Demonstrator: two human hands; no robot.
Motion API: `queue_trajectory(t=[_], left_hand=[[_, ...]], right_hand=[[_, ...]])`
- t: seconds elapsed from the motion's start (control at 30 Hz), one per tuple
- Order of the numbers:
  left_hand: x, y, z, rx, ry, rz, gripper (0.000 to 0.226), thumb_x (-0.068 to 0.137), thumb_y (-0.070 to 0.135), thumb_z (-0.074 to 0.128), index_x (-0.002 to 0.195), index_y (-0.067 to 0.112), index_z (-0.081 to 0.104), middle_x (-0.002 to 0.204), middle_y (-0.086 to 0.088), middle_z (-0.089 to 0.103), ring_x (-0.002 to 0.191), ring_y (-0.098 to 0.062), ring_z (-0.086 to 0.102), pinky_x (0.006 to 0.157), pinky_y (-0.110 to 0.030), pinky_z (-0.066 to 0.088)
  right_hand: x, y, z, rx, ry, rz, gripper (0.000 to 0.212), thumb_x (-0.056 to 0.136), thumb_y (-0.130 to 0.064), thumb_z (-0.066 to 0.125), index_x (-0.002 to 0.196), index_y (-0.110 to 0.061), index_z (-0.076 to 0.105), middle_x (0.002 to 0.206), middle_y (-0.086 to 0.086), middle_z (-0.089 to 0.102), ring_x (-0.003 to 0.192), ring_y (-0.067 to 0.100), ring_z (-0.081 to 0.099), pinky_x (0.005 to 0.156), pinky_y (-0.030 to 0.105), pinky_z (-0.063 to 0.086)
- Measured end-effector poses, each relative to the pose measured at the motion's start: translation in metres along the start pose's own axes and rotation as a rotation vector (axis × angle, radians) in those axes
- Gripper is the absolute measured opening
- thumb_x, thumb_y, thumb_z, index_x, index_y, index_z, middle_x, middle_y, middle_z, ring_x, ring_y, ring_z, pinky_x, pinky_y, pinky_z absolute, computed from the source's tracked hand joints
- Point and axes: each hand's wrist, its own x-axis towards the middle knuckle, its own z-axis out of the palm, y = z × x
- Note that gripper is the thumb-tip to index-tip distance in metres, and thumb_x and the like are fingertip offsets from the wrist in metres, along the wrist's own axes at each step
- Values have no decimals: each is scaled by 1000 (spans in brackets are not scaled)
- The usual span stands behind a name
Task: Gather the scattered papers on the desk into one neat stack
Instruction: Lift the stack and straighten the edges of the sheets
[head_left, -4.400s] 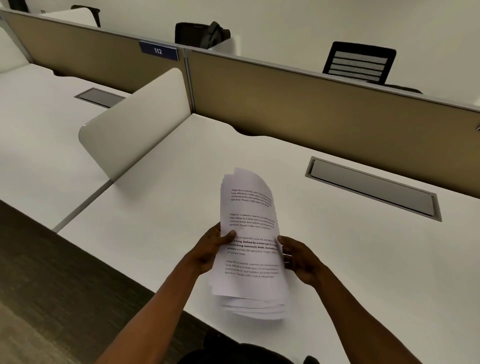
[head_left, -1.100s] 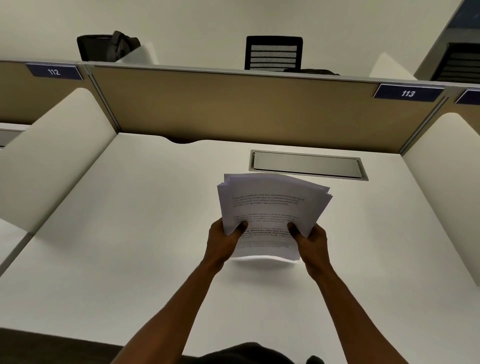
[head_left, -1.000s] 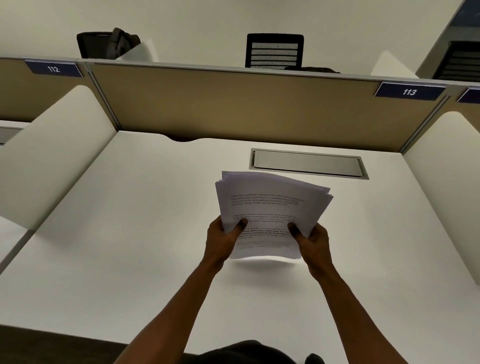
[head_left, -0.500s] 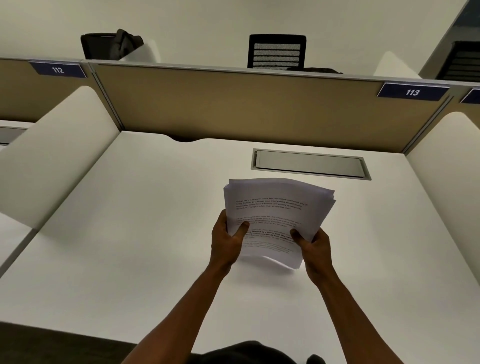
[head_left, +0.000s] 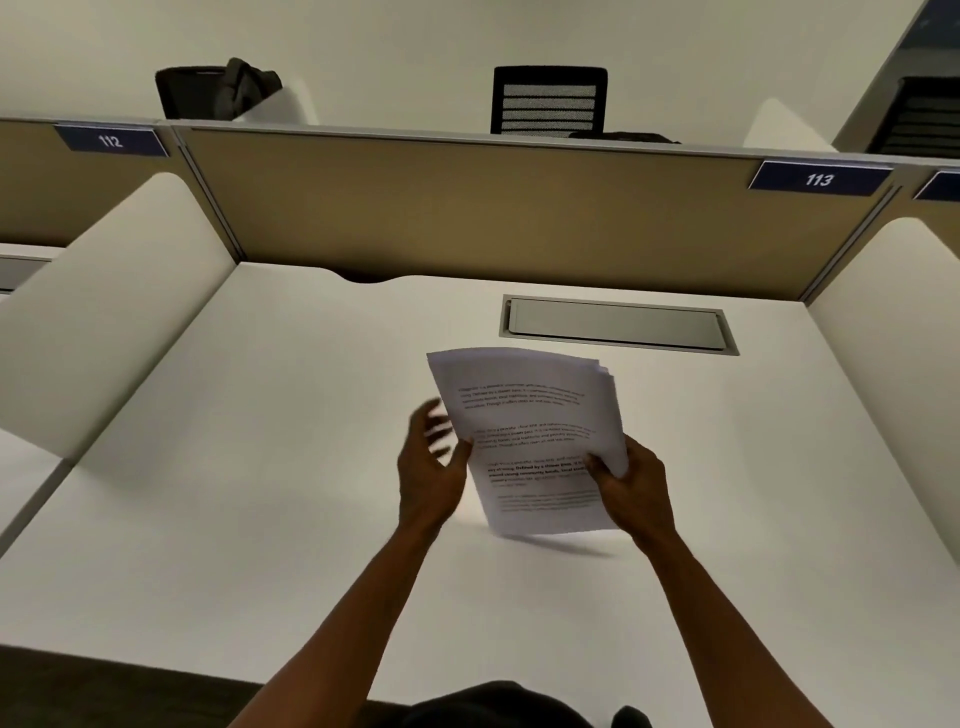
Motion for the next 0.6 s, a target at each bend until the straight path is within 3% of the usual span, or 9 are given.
queue_trajectory(t=[0.1,0.2,0.27,0.33,0.4,0.5,0.6], left_hand=[[19,36,-17,195,78,289,75,83,28,79,147,21,41,147,2,50,134,-12,48,105,-21,43],[35,77,-27,441,-123,501,76,81,46,74,147,28,40,155,8,42,149,-10,29,117,-16,23],[40,95,-29,476,-300,534,74,82,42,75,147,29,42,152,8,47,145,-12,37,119,-27,30],[44,105,-30,464,-438,475,62,85,34,75,142,27,51,139,6,61,125,-15,58,108,-39,48],[46,105,-32,453,-499,403,44,89,30,71,131,23,62,125,2,70,108,-16,66,94,-38,56],[44,94,-35,341,-485,364,21,88,28,64,104,18,74,97,-1,76,88,-19,70,74,-25,55],[40,80,-42,255,-406,370,9,86,19,67,87,19,76,77,2,74,75,-15,69,63,-12,48]], right_hand=[[9,-14,-12,-124,-69,-104,26,87,-8,65,96,-32,66,84,-13,71,80,3,65,65,24,53],[18,-31,-19,-240,-164,-168,25,85,-6,62,96,-28,68,85,-7,72,78,10,66,67,30,53],[22,-43,-19,-328,-227,-221,23,84,-8,62,93,-28,68,82,-8,71,74,14,65,64,28,49],[24,-56,-17,-403,-274,-265,21,84,-9,63,94,-26,69,84,-6,72,74,17,64,64,27,48],[26,-65,-16,-446,-300,-282,19,84,-10,63,95,-24,69,88,-3,74,75,20,65,67,29,49],[28,-75,-22,-441,-353,-264,17,84,-13,65,93,-26,69,90,-4,74,78,19,66,69,30,51],[31,-72,-38,-390,-398,-218,16,80,-27,74,95,-32,70,92,-11,74,81,10,68,70,31,56]])
